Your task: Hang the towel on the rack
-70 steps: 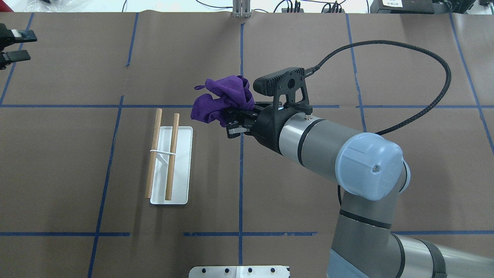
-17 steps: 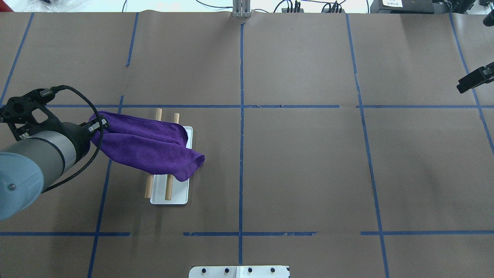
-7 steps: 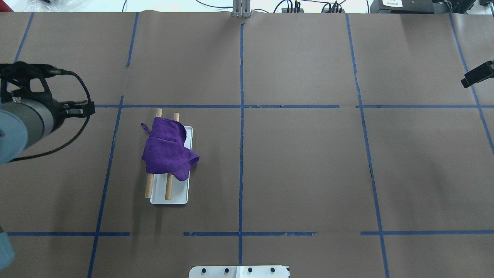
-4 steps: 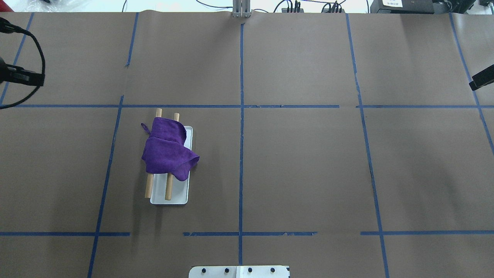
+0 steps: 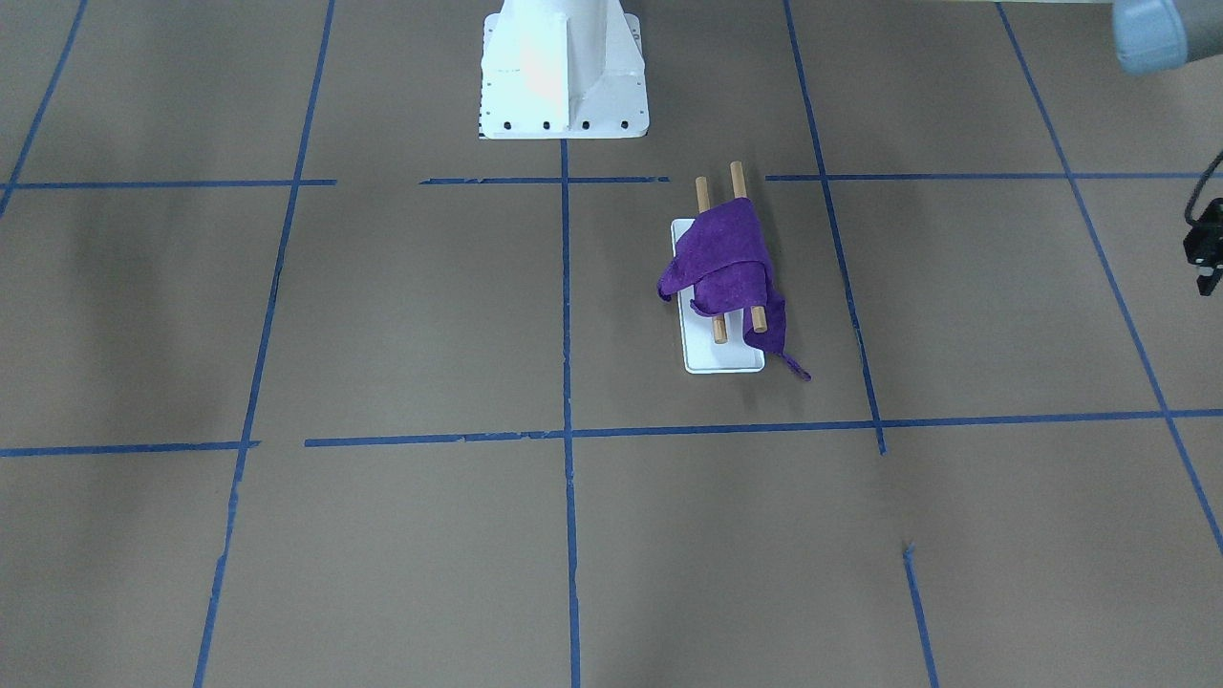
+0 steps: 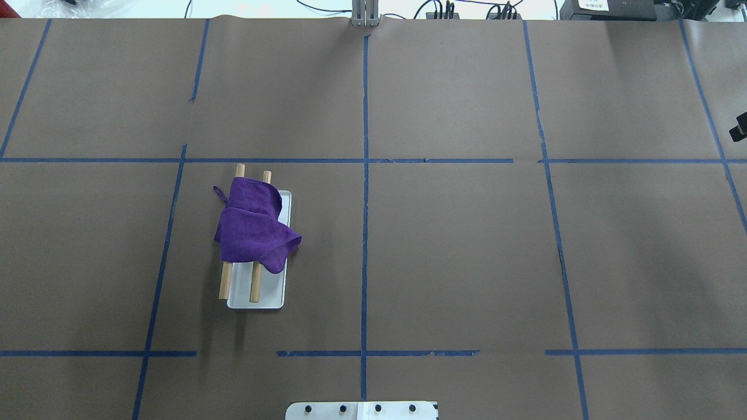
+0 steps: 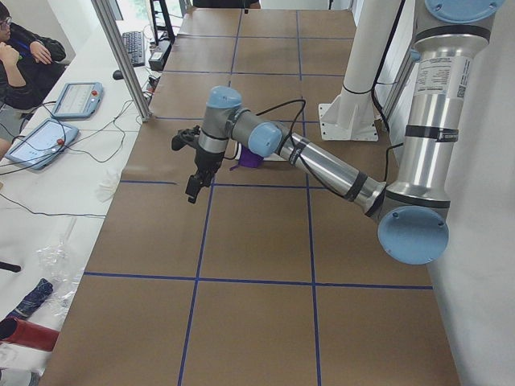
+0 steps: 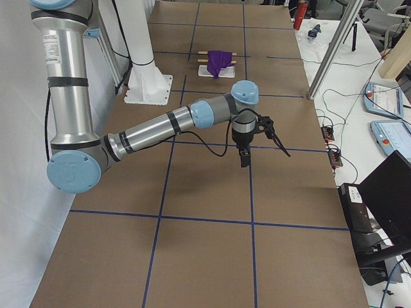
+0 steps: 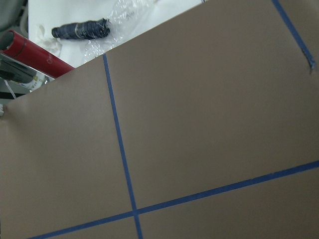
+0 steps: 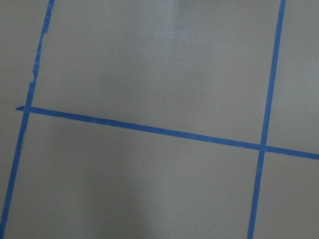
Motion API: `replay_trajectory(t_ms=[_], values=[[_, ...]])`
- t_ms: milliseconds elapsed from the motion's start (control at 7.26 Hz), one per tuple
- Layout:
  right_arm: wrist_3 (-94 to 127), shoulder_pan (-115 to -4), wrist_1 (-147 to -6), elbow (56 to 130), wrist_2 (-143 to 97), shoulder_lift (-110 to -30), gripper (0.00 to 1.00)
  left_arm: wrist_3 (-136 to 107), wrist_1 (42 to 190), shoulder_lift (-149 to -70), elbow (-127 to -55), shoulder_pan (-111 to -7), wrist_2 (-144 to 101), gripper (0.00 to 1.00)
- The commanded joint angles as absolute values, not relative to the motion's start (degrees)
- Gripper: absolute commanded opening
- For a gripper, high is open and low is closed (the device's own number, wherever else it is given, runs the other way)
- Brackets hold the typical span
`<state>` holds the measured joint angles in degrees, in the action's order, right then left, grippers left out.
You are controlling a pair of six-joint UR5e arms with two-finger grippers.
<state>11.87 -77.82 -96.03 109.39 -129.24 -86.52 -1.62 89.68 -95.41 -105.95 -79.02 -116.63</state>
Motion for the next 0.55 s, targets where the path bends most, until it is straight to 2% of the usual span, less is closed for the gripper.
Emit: replay_trajectory(t_ms=[0, 138, 413], values=[[11.52, -80.93, -95.98, 106.45, -133.40, -87.27, 1.00, 6.14, 88.77, -94.49, -96.20, -85.85, -123.29, 1.00], [11.08, -83.21, -95.89, 104.96, -136.20, -87.71, 1.00, 6.15, 89.29, -92.74, -92.41, -87.61, -125.49, 1.00], [10.81, -86.47, -95.80, 101.79, -140.09, -88.76, 1.00, 5.54, 88.68, -90.72, -90.88, -88.68, -130.66, 1.00]])
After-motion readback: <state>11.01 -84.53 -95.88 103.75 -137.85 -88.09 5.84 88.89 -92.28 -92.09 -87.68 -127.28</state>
